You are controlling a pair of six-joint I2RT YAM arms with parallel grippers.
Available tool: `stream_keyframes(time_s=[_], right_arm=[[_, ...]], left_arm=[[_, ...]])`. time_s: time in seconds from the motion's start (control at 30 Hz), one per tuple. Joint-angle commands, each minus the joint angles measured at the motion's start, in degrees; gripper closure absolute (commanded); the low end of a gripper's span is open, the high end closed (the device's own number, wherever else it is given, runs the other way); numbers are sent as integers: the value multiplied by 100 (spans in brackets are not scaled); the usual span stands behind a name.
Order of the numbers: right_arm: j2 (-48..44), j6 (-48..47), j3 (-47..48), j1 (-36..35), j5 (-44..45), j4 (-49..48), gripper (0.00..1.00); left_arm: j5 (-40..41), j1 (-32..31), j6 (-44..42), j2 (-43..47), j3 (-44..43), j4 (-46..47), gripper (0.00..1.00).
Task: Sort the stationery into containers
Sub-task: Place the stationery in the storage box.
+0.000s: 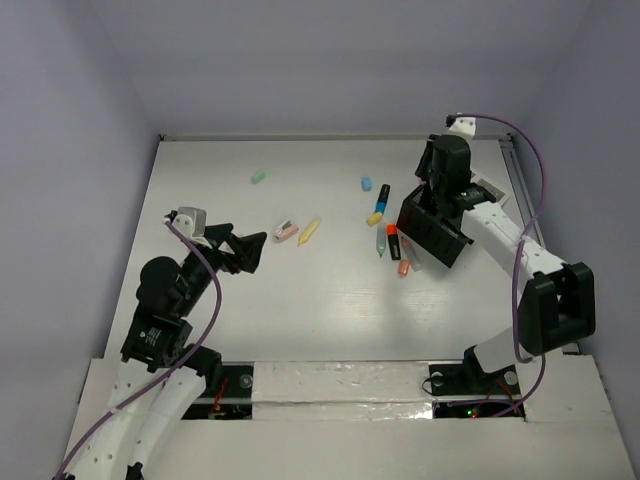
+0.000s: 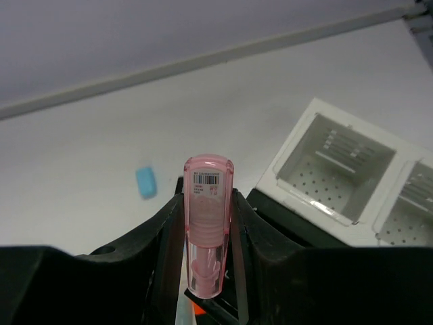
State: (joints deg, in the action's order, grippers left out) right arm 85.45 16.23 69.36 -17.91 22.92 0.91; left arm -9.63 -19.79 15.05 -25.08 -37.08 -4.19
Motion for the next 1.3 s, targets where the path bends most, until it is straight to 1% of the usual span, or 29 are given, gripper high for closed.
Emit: stream_keyframes(time_s=[0.0,0.17,0.27,0.47,0.67,0.7,0.8,0.83,0.87,0.9,0.93,1.0,1.07,1.1,1.17,1.2,1.27], right_arm=[[94,-120,-107,-28,247,-231,86],[139,-155,-318,33,476,-337,86],[174,-190,-511,86,740,-416,84],[218,-208,-661,200,802,-495,82],[183,-77,-766,200,837,-416,75],[130,-41,-801,200,820,-416,69],[42,91,-863,200,697,-311,60],[-28,108,-880,200,566,-284,50],[-54,135,-889,200,495,-267,45],[-72,161,-872,200,373,-240,36],[-98,179,-863,200,310,-162,33],[-134,205,-854,200,127,-135,27],[-230,249,-880,200,-110,-108,25],[-283,258,-889,200,-112,-108,25],[-501,310,-986,200,-401,-108,24],[-599,346,-1038,200,-541,-108,23],[-836,503,-1248,139,-954,-108,23]], left_arm=[[-118,19,-81,-85,-1,217,17],[-92,19,-107,-102,-1,199,15],[-39,19,-125,-128,-19,173,13],[-13,19,-134,-208,-36,155,12],[75,19,-143,-208,-36,137,11],[93,19,-151,-216,-36,120,11],[180,19,-151,-269,-36,102,11],[233,19,-143,-287,-45,67,11],[303,19,-143,-348,-62,32,12],[452,19,-125,-392,-71,-29,12],[523,19,-116,-427,-71,-56,13],[750,19,-81,-602,-106,-169,13],[1048,19,-46,-839,-141,-319,13],[1190,19,-28,-945,-168,-320,13],[1357,19,-81,-1286,-246,-451,13],[1645,19,-116,-1419,-317,-634,13],[1937,72,-125,-1718,-562,-802,14]])
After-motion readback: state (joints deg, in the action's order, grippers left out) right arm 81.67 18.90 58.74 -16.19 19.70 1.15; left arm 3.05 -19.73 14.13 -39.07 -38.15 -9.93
